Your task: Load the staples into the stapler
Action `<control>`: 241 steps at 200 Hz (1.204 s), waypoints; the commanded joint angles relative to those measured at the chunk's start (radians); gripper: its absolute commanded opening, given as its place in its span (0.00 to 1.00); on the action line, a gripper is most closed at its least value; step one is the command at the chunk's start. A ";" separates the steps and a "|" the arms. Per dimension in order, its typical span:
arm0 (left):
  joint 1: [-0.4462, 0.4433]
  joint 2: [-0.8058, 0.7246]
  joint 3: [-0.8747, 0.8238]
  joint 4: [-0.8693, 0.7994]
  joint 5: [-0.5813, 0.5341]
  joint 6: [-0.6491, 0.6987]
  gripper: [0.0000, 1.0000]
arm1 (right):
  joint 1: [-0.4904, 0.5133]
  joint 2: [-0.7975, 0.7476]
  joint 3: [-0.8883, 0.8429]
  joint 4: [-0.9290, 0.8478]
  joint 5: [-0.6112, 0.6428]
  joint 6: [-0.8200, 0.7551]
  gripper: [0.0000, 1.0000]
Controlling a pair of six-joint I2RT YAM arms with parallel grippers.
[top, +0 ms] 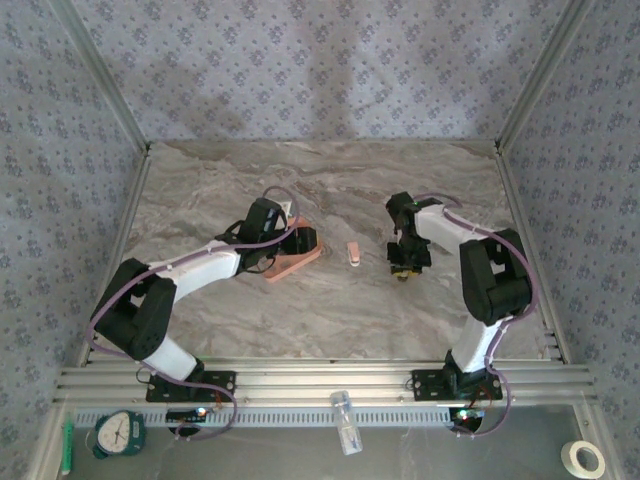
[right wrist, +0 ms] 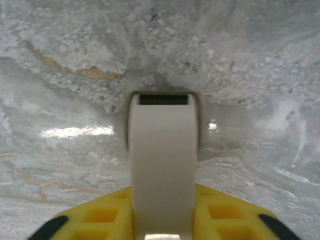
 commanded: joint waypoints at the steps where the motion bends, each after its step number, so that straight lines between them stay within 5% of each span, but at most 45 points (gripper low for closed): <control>1: 0.005 0.000 0.033 -0.001 0.016 0.006 0.66 | 0.008 -0.010 0.035 -0.002 0.025 -0.015 0.21; 124: 0.069 -0.108 0.000 -0.132 -0.065 -0.041 0.69 | 0.081 0.205 0.331 0.000 -0.007 -0.070 0.22; 150: 0.092 -0.148 -0.028 -0.136 -0.071 -0.049 0.70 | 0.088 0.213 0.333 -0.001 -0.015 -0.079 0.33; 174: 0.126 -0.189 -0.029 -0.179 -0.091 -0.007 0.73 | 0.091 0.151 0.319 -0.006 0.003 -0.080 0.47; 214: 0.273 -0.281 -0.019 -0.282 -0.148 0.127 0.80 | 0.045 -0.078 0.221 0.072 0.111 -0.117 0.54; 241: 0.353 -0.362 -0.060 -0.256 -0.327 0.237 0.84 | -0.072 -0.286 0.014 0.309 0.145 -0.144 0.69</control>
